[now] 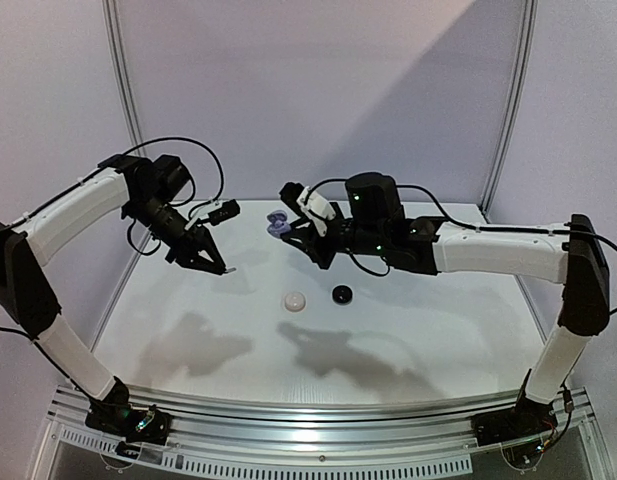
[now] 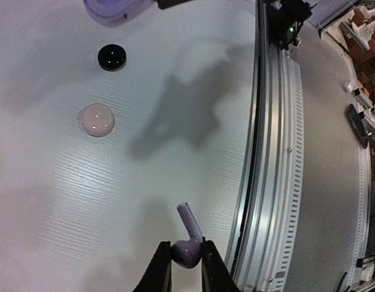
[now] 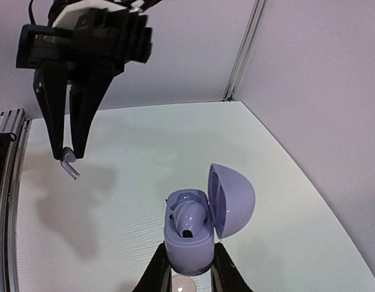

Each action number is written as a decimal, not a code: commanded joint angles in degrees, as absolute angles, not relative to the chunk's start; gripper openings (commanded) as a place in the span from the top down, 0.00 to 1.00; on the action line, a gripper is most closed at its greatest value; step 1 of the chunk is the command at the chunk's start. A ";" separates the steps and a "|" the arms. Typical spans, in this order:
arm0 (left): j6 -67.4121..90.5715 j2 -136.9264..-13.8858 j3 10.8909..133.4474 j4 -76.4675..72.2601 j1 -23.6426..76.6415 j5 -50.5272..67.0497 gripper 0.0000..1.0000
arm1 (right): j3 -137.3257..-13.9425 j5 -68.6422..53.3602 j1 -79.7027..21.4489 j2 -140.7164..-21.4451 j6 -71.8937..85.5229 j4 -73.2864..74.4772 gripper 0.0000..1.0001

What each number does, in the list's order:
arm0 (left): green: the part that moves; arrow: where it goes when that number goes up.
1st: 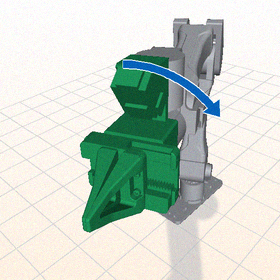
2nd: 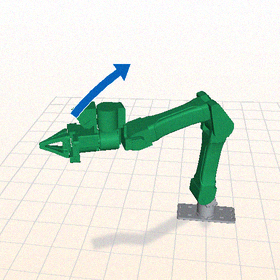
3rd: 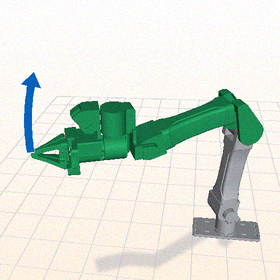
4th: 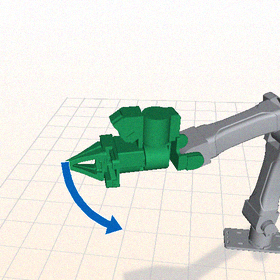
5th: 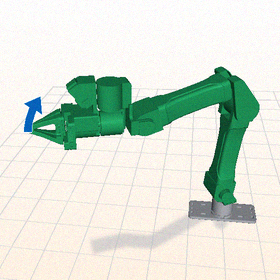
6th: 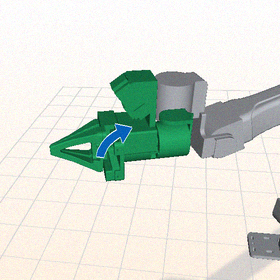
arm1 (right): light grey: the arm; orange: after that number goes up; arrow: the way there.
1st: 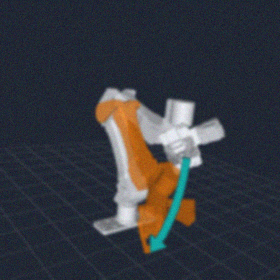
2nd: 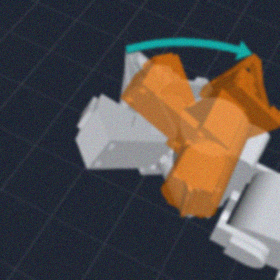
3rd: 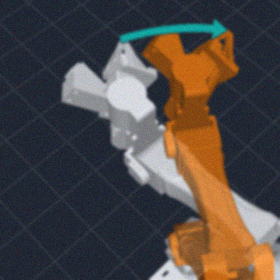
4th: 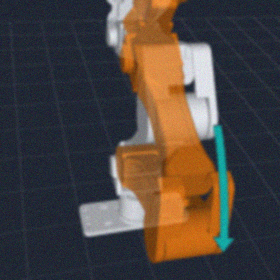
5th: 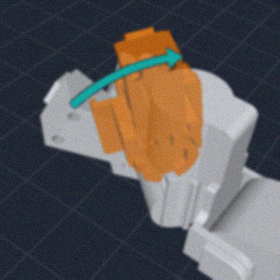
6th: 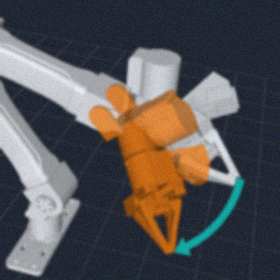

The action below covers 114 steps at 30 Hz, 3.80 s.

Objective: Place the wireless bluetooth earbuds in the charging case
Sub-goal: Insert the left earbud into the left side groove of the charging case.

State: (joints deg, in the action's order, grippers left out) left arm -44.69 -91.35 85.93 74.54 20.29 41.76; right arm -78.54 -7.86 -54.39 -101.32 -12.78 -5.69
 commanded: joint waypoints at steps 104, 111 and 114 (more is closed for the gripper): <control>-25.63 -90.55 104.68 86.28 33.76 22.32 0.99 | -83.59 -8.93 -62.52 -105.58 -39.03 -14.98 1.00; -26.35 -90.82 106.80 86.30 33.75 19.66 0.99 | -82.14 -10.30 -62.50 -105.31 -35.33 -14.24 1.00; -26.98 -90.78 107.43 86.31 33.75 17.97 0.98 | -81.72 -10.46 -62.49 -105.12 -34.41 -13.79 1.00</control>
State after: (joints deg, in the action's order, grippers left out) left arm -26.35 -89.67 105.34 78.17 32.93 20.69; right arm -83.07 -7.25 -61.76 -106.10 -37.04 -13.58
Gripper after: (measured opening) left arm 0.019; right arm 0.194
